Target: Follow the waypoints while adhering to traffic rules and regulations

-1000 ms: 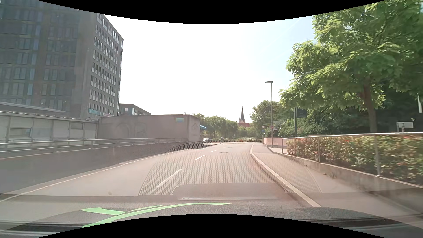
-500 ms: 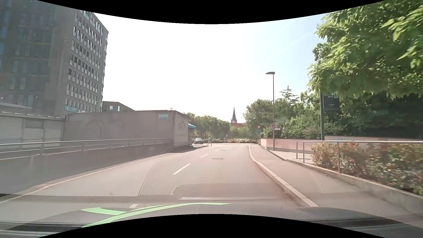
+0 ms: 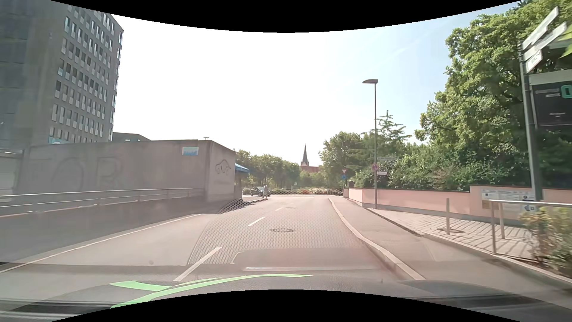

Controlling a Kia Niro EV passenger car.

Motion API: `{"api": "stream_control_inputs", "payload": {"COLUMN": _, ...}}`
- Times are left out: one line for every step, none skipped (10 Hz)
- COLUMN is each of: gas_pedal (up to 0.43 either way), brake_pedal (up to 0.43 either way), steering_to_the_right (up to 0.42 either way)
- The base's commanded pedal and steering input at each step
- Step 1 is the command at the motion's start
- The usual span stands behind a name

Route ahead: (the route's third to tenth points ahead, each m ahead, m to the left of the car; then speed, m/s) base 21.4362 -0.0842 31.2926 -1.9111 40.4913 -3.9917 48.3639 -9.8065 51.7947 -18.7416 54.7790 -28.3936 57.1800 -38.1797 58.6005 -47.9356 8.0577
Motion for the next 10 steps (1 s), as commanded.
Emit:
{"api": "stream_control_inputs", "payload": {"gas_pedal": 0.067, "brake_pedal": 0.000, "steering_to_the_right": 0.049}}
{"api": "stream_control_inputs", "payload": {"gas_pedal": 0.059, "brake_pedal": 0.000, "steering_to_the_right": 0.048}}
{"api": "stream_control_inputs", "payload": {"gas_pedal": 0.028, "brake_pedal": 0.000, "steering_to_the_right": 0.049}}
{"api": "stream_control_inputs", "payload": {"gas_pedal": 0.008, "brake_pedal": 0.000, "steering_to_the_right": 0.049}}
{"api": "stream_control_inputs", "payload": {"gas_pedal": 0.000, "brake_pedal": 0.000, "steering_to_the_right": 0.049}}
{"api": "stream_control_inputs", "payload": {"gas_pedal": 0.000, "brake_pedal": 0.000, "steering_to_the_right": 0.049}}
{"api": "stream_control_inputs", "payload": {"gas_pedal": 0.000, "brake_pedal": 0.000, "steering_to_the_right": 0.048}}
{"api": "stream_control_inputs", "payload": {"gas_pedal": 0.000, "brake_pedal": 0.000, "steering_to_the_right": 0.047}}
{"api": "stream_control_inputs", "payload": {"gas_pedal": 0.000, "brake_pedal": 0.000, "steering_to_the_right": 0.045}}
{"api": "stream_control_inputs", "payload": {"gas_pedal": 0.000, "brake_pedal": 0.000, "steering_to_the_right": 0.044}}
